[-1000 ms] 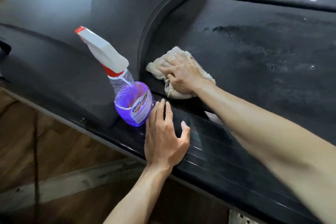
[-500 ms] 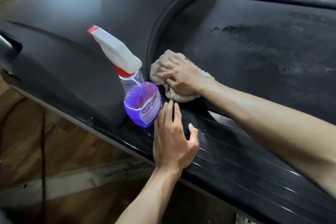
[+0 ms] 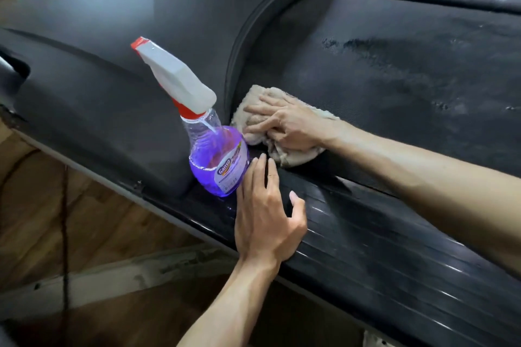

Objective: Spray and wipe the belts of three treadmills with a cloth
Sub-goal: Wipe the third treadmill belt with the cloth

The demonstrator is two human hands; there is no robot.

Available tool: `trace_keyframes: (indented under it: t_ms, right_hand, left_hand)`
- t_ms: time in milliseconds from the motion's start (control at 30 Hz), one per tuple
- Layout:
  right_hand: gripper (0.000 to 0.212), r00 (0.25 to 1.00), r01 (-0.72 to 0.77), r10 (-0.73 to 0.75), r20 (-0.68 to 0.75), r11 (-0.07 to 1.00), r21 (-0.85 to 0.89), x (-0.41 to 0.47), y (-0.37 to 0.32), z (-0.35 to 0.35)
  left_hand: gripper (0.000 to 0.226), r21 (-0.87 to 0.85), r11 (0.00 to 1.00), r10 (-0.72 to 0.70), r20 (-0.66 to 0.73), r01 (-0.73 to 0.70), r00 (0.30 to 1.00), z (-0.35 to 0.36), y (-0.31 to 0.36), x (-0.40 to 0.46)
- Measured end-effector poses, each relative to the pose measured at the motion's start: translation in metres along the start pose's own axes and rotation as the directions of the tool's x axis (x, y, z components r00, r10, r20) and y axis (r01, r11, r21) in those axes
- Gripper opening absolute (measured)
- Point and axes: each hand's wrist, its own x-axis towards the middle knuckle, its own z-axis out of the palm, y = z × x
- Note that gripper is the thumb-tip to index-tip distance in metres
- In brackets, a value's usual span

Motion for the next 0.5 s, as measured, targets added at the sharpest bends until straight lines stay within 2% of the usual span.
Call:
trace_keyframes:
  t_ms: [67,200,300,400,500]
  right_hand:
    - [0.058,0.998,-0.009,0.009,-0.054,1.0,-0.002,-0.012,0.018,-0.003]
    - [0.046,0.955,-0.266,0.263,-0.135,0.964,-0.004,0.017,0.019,-0.015]
    - [0.046,0.963,-0.225,0.227,-0.144,0.974,0.029,0.021,-0.01,-0.001]
    - [0.048,0.976,-0.154,0.169,-0.138,0.982,0.114,-0.035,-0.011,0.015]
    - [0.054,0.953,-0.267,0.281,-0.118,0.956,0.118,-0.06,0.014,0.007]
  left_hand:
    - [0.071,-0.016,1.0,-0.006,0.0,0.006,1.0,-0.002,0.0,0.0]
    - [0.07,-0.011,1.0,-0.007,0.006,0.007,1.0,-0.001,0.0,0.0]
    - [0.069,-0.013,1.0,0.001,0.002,-0.001,1.0,-0.003,0.0,0.0]
    - [0.069,-0.02,1.0,-0.004,-0.003,0.004,1.0,-0.002,0.001,0.0]
    - [0.07,-0.019,1.0,-0.007,0.004,0.007,1.0,-0.002,0.002,0.001]
